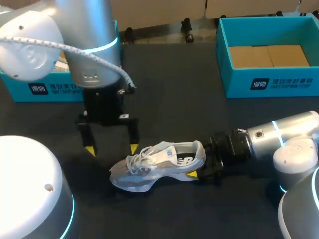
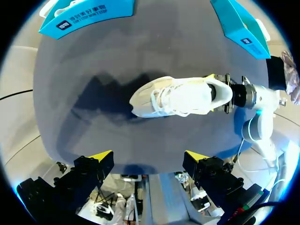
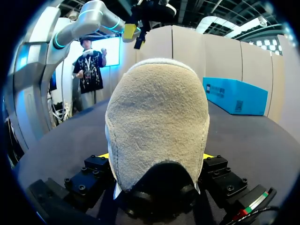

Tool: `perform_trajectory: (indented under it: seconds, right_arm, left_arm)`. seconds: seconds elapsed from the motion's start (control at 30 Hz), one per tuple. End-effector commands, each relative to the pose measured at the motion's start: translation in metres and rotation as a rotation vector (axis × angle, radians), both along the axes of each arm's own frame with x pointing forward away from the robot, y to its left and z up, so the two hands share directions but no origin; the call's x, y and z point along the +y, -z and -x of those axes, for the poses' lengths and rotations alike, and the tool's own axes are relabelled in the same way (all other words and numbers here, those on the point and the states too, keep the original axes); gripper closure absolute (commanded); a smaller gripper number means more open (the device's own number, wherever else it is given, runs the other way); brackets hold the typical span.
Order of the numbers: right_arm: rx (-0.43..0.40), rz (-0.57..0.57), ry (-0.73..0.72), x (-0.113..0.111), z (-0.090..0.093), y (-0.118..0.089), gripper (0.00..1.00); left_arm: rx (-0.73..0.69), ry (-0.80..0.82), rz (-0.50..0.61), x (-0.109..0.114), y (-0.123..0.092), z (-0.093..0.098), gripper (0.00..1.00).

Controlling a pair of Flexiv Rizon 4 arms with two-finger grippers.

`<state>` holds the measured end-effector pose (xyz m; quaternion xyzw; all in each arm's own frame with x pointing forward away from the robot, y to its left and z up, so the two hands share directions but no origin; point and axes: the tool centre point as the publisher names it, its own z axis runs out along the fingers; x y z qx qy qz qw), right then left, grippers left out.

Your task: Take the shoe out of the shoebox, open the shoe tongue, remove and reinsert the insole, then place the shoe into the shoebox

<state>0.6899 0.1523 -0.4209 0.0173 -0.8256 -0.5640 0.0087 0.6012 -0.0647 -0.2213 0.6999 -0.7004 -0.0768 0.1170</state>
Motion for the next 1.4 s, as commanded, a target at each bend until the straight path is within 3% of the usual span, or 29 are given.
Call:
perform_trajectory:
  seconds: [0.03,0.3,0.4,0.73,1.4]
  right_arm:
    - [0.001,0.003,0.001,0.003,-0.001,0.0,1.0]
    - [0.001,0.003,0.001,0.003,-0.001,0.0,1.0]
    - [0.001,0.003,0.001,0.003,-0.001,0.0,1.0]
    - [0.001,0.003,0.001,0.003,-0.001,0.0,1.0]
    - [0.001,0.003,0.001,0.003,-0.001,0.0,1.0]
  left_arm:
    - [0.026,0.009,-0.027,-0.014,0.0,-0.006,0.0]
    - [0.026,0.009,-0.027,-0.014,0.0,-0.006,0.0]
    - [0.045,-0.087,-0.052,-0.035,0.007,-0.014,0.0]
    - [-0.006,-0.139,-0.129,-0.086,0.03,-0.034,0.0]
    - [-0.029,-0.183,-0.272,-0.142,0.074,-0.057,0.0]
